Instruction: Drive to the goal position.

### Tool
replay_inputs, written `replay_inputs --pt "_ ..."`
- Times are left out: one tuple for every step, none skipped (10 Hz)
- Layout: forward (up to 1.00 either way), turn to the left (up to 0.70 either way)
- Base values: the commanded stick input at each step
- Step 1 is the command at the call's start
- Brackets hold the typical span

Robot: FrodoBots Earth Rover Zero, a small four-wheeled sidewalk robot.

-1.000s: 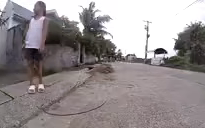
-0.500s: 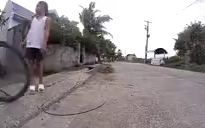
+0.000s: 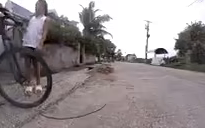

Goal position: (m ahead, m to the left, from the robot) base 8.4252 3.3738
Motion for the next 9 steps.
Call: replay_inputs --pt "0.00 0.00" --pt "0.00 0.00" --pt "0.00 0.00" --pt "0.00 0.00" --pt "0.00 -0.07" --pt "0.00 -0.41" --pt "0.00 -0.45" --pt "0.00 0.00" --pt "0.00 0.00"
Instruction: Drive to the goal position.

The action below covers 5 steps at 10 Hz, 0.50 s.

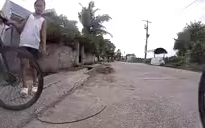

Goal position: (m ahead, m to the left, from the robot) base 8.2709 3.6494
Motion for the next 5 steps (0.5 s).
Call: replay_inputs --pt "0.00 0.00" --pt "0.00 0.00" --pt "0.00 0.00" --pt "0.00 0.00" --pt "0.00 0.00"
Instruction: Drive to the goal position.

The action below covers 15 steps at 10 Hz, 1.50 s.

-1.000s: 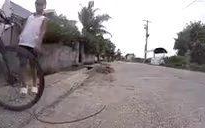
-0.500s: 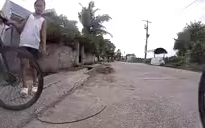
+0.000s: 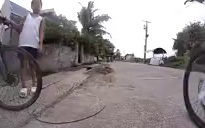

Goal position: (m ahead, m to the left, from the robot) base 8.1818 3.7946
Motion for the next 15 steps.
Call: replay_inputs --pt "0.00 -0.33" --pt "0.00 -0.45" --pt "0.00 -0.26" --pt "0.00 0.00" --pt "0.00 0.00" --pt "0.00 0.00" --pt "0.00 0.00" --pt "0.00 0.00" --pt "0.00 0.00" --pt "0.00 0.00" --pt "0.00 0.00" --pt "0.00 0.00" --pt "0.00 -0.34" --pt "0.00 -0.45" --pt "0.00 -0.45"
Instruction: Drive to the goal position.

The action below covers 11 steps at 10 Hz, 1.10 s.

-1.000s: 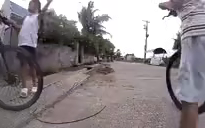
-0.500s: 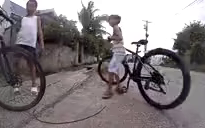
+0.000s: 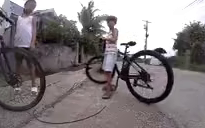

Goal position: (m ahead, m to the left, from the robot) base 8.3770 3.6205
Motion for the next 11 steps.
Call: replay_inputs --pt "0.00 -0.45" --pt "0.00 -0.45" --pt "0.00 -0.45" --pt "0.00 -0.45" --pt "0.00 -0.45" --pt "0.00 -0.45" --pt "0.00 -0.27" --pt "0.00 0.00" --pt "0.00 0.00" --pt "0.00 0.00" --pt "0.00 0.00"
